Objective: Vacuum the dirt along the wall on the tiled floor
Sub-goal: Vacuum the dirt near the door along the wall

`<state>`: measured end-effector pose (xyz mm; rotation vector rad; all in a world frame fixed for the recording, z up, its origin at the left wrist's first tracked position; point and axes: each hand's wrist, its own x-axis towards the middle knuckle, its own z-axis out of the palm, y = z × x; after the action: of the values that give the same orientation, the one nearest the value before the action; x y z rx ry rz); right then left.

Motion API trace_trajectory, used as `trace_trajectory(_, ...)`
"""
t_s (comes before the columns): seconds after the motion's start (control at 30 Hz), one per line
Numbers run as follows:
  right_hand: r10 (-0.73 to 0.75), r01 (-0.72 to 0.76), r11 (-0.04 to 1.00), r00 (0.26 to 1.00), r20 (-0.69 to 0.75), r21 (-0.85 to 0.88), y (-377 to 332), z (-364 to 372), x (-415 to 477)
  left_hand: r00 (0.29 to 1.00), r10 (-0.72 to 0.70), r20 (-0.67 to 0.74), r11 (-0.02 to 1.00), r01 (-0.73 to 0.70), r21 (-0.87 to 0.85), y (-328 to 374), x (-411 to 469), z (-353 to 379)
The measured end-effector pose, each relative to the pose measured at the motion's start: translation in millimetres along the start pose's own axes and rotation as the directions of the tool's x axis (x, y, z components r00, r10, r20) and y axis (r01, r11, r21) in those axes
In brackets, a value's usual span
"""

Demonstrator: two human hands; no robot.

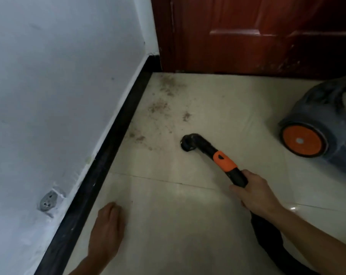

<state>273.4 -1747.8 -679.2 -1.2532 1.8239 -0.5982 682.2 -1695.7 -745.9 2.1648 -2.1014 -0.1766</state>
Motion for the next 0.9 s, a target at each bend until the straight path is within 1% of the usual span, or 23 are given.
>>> trace_trajectory(0.03, -0.005, 0.005, 0.999, 1.0, 0.012, -0.031, 1, 5, -11, 1.0, 0.009, -0.026, 1.0, -0.009, -0.007, -3, -5, 4)
trace_trajectory(0.07, -0.001, 0.002, 0.998, 1.0, 0.01, -0.064, 0, 6, -21, 0.999, -0.017, -0.038, 1.0, 0.016, -0.022, -3, -14, 6)
trace_trajectory(0.13, 0.007, -0.008, 0.996, 1.0, -0.011, -0.091, -6, 2, -35, 0.997, -0.07, -0.037, 0.996, 0.067, -0.062, -1, -36, 9)
trace_trajectory(0.17, 0.003, -0.002, 0.996, 1.0, 0.002, -0.094, -10, -1, -39, 0.996, -0.079, -0.032, 0.993, 0.076, -0.09, 0, -45, 10)
trace_trajectory(0.23, -0.024, 0.034, 0.994, 0.994, 0.106, -0.101, -15, 4, -47, 0.995, -0.095, -0.036, 0.986, 0.089, -0.144, -1, -52, 14)
trace_trajectory(0.33, -0.073, 0.123, 0.981, 0.949, 0.306, -0.149, -16, 33, -65, 0.991, -0.117, -0.06, 0.979, 0.105, -0.176, -3, -50, 18)
trace_trajectory(0.37, -0.08, 0.153, 0.971, 0.933, 0.352, -0.184, -16, 44, -73, 0.99, -0.127, -0.057, 0.978, 0.116, -0.171, -2, -51, 19)
trace_trajectory(0.43, -0.098, 0.205, 0.948, 0.917, 0.386, -0.245, -22, 58, -84, 0.99, -0.137, -0.019, 0.978, 0.132, -0.163, -1, -54, 17)
trace_trajectory(0.47, -0.1, 0.21, 0.942, 0.921, 0.376, -0.263, -26, 62, -86, 0.991, -0.13, -0.002, 0.98, 0.128, -0.152, -2, -56, 15)
trace_trajectory(0.53, -0.1, 0.183, 0.945, 0.95, 0.295, -0.27, -34, 66, -81, 0.992, -0.128, 0.006, 0.984, 0.128, -0.123, -4, -55, 14)
trace_trajectory(0.6, -0.141, 0.183, 0.958, 0.971, 0.19, -0.223, -38, 65, -69, 0.991, -0.136, -0.004, 0.986, 0.135, -0.098, -7, -56, 18)
trace_trajectory(0.63, -0.163, 0.196, 0.961, 0.971, 0.173, -0.194, -38, 63, -65, 0.991, -0.13, -0.014, 0.988, 0.128, -0.091, -8, -55, 20)
trace_trajectory(0.7, -0.17, 0.206, 0.966, 0.96, 0.224, -0.153, -34, 57, -63, 0.994, -0.103, -0.023, 0.991, 0.101, -0.085, -11, -52, 20)
trace_trajectory(0.73, -0.151, 0.189, 0.973, 0.957, 0.247, -0.136, -29, 52, -63, 0.996, -0.087, -0.021, 0.992, 0.084, -0.089, -12, -50, 19)
trace_trajectory(0.77, -0.13, 0.163, 0.979, 0.963, 0.235, -0.125, -25, 46, -63, 0.997, -0.072, -0.021, 0.993, 0.07, -0.099, -11, -46, 18)
trace_trajectory(0.8, -0.112, 0.135, 0.984, 0.976, 0.185, -0.116, -20, 39, -61, 0.997, -0.069, -0.025, 0.991, 0.066, -0.118, -9, -41, 16)
trace_trajectory(0.9, -0.074, 0.07, 0.993, 0.996, -0.04, -0.099, -18, 20, -39, 0.994, -0.094, -0.051, 0.98, 0.083, -0.182, 7, -2, 12)
